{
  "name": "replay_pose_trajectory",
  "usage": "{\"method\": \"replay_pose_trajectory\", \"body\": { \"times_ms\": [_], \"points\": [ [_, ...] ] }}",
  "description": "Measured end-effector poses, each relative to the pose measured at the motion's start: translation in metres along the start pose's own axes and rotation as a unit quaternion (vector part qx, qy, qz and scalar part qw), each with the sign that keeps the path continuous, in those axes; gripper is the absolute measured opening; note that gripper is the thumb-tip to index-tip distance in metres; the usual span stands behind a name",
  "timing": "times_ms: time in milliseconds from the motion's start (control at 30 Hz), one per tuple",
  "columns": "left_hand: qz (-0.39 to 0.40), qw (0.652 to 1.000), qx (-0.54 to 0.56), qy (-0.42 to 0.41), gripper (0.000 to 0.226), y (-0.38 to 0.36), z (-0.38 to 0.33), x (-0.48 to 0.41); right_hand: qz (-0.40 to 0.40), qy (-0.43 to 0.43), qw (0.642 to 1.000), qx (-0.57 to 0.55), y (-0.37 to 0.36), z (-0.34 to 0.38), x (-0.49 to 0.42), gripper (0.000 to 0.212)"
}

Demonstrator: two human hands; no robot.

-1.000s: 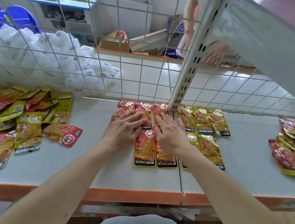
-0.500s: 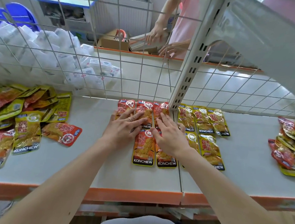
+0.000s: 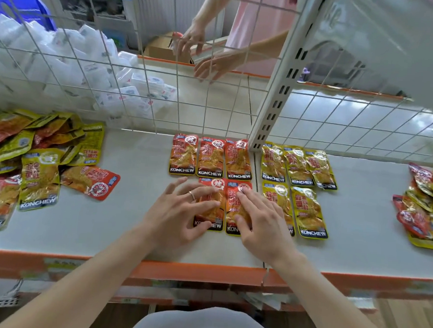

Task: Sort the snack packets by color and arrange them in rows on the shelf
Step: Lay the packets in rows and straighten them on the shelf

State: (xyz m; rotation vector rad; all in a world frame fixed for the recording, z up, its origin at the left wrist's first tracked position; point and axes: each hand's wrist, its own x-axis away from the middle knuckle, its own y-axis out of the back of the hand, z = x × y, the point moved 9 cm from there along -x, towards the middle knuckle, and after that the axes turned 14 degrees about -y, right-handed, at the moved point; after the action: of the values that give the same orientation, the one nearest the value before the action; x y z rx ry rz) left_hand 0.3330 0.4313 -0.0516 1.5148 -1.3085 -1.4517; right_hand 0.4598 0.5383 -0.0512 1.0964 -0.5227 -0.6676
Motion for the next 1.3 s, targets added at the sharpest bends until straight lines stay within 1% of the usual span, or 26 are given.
{"method": "replay_pose_trajectory", "body": {
  "times_ms": [100, 267, 567, 733, 833, 933, 1067, 1200, 1300],
  "points": [
    [-0.009, 1.000, -0.005, 0.009, 0.044, 0.002, -0.001, 0.002, -0.010, -0.004, 1.000, 0.012, -0.002, 0.001, 0.000, 0.060],
    [0.007, 1.000, -0.004, 0.017, 0.046, 0.002, 0.000, 0.002, -0.025, -0.009, 0.999, 0.030, -0.010, -0.001, 0.005, 0.064],
    [0.008, 1.000, 0.005, 0.013, 0.045, 0.001, -0.001, 0.003, -0.013, -0.020, 0.999, 0.026, -0.014, -0.003, 0.007, 0.069],
    [-0.033, 0.999, 0.014, 0.006, 0.046, 0.010, -0.004, 0.003, -0.011, -0.018, 1.000, 0.019, -0.013, -0.003, 0.007, 0.069],
    [-0.070, 0.996, 0.028, 0.049, 0.049, 0.018, -0.005, 0.003, -0.033, -0.008, 0.999, -0.002, -0.002, -0.003, 0.011, 0.066],
    [-0.081, 0.994, 0.015, 0.076, 0.050, 0.022, -0.028, -0.009, -0.055, -0.007, 0.998, -0.034, 0.019, -0.012, 0.017, 0.065],
    [-0.092, 0.989, 0.011, 0.112, 0.052, 0.015, -0.070, -0.047, -0.084, -0.028, 0.995, -0.055, 0.055, -0.057, 0.027, 0.063],
    [-0.092, 0.991, 0.007, 0.099, 0.053, -0.004, -0.128, -0.099, -0.091, -0.059, 0.993, -0.053, 0.092, -0.130, 0.049, 0.067],
    [-0.093, 0.991, 0.011, 0.097, 0.053, -0.022, -0.179, -0.139, -0.100, -0.089, 0.989, -0.061, 0.122, -0.190, 0.074, 0.063]
  ]
}}
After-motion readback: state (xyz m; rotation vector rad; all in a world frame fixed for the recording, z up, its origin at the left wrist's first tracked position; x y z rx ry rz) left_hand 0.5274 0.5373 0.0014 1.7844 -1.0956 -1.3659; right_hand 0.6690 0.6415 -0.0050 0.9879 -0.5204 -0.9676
